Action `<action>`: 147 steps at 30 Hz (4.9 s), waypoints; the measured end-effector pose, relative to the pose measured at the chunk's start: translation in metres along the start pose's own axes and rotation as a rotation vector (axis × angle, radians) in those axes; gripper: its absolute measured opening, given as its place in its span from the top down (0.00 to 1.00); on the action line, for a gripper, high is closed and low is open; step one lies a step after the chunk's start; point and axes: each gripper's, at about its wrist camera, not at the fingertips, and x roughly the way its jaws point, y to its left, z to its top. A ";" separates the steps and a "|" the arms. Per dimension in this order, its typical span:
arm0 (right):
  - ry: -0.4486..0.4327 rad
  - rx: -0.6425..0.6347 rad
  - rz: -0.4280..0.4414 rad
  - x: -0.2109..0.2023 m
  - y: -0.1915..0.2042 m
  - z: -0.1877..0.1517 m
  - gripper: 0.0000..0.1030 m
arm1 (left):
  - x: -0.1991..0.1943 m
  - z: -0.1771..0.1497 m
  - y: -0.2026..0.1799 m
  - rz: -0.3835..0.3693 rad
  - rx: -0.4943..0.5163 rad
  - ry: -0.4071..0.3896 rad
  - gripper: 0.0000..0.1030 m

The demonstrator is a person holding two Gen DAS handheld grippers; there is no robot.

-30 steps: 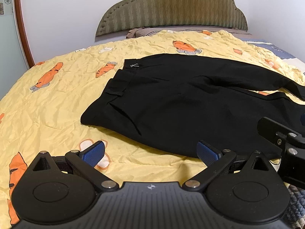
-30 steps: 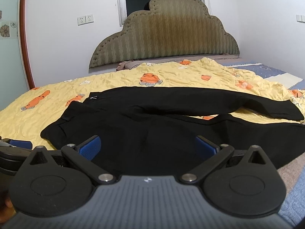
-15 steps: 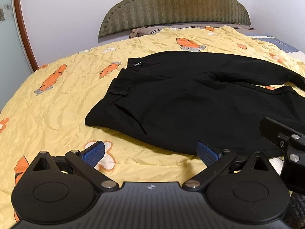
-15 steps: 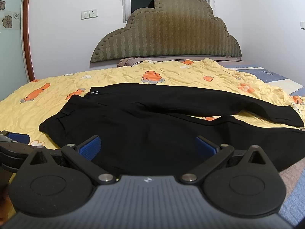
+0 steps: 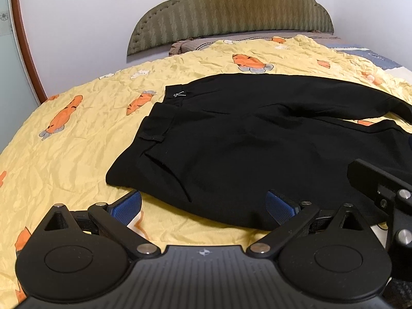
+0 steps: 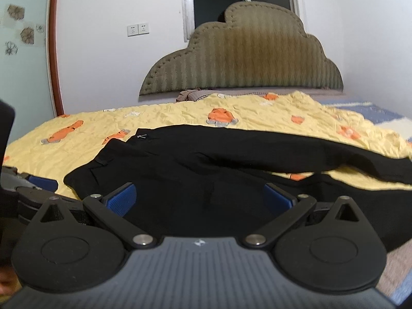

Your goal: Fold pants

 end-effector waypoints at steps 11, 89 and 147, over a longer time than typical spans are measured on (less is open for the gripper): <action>0.012 -0.026 0.025 0.023 -0.007 0.018 0.00 | 0.022 0.024 0.004 0.006 0.025 0.014 0.00; -0.013 -0.890 0.308 0.164 0.036 0.044 0.94 | 0.126 0.122 0.107 -0.369 -0.526 0.122 0.88; 0.121 0.921 -0.367 0.133 -0.464 0.051 0.51 | 0.034 0.055 -0.167 -0.463 0.488 -0.079 0.28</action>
